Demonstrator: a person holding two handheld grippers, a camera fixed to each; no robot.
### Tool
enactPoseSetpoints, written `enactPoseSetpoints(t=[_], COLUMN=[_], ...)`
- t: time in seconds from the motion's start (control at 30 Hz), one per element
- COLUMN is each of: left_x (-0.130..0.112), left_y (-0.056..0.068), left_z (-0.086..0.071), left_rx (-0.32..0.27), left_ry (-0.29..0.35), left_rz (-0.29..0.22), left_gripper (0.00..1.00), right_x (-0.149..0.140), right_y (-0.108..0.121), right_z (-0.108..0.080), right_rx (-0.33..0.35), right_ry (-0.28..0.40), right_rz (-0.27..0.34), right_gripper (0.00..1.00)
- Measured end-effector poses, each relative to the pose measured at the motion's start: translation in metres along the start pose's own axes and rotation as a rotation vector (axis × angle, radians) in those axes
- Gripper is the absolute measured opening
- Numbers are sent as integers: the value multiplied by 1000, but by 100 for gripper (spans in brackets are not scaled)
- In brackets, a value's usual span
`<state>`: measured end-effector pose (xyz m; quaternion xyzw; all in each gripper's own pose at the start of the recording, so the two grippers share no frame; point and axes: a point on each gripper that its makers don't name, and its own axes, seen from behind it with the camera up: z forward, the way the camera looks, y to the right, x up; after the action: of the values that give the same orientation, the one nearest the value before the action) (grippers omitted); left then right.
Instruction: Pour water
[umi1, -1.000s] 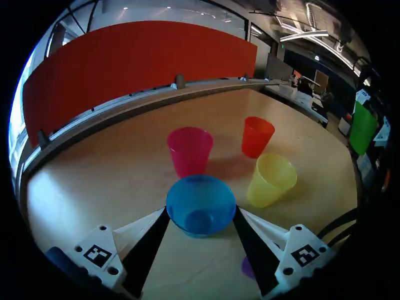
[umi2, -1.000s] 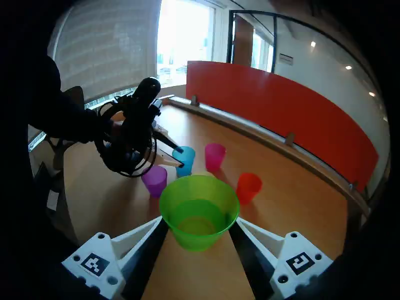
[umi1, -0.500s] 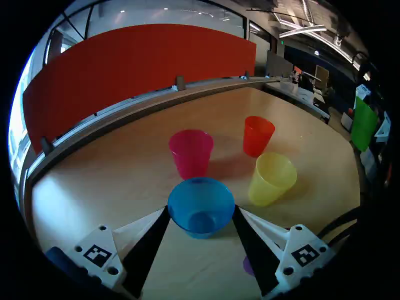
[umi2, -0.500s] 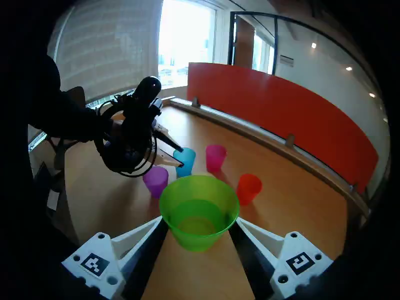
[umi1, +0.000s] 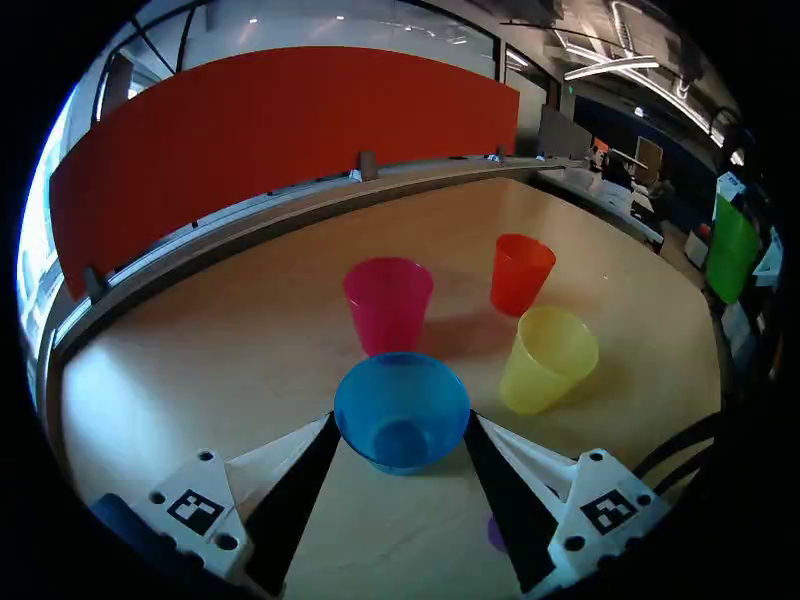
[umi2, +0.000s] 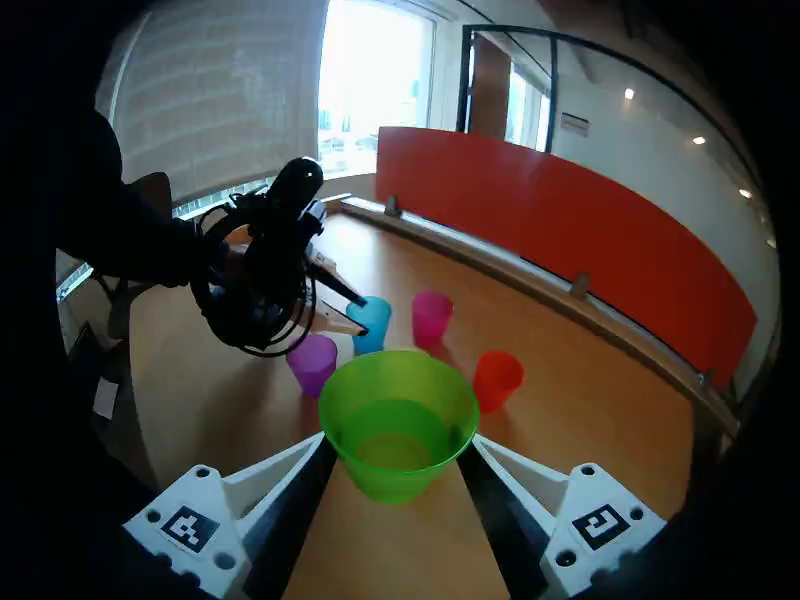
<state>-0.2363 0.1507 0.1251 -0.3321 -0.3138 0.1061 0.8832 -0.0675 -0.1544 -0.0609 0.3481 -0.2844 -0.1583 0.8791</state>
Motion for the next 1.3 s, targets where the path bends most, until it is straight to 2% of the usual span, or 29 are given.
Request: enactPoseSetpoints(t=[0.2,0.6,0.87,1.1,1.3], left_x=[0,0,2,3,4], left_y=[4,-2,-1,1,11], left_z=[-1,0,0,-2,-5], left_rx=[-17,31,27,-7,-51], left_ry=[-9,-6,1,-2,0], left_rz=[15,35,34,-6,4], left_gripper=[87,90,90,90,90], right_x=[1,1,1,0,1], right_y=[0,-2,-3,-4,-4], right_z=[-1,0,1,1,1], right_rx=[0,4,8,10,12], right_ry=[1,2,2,1,2], right_rz=[-1,-1,1,2,3], right_gripper=[85,85,85,85,85])
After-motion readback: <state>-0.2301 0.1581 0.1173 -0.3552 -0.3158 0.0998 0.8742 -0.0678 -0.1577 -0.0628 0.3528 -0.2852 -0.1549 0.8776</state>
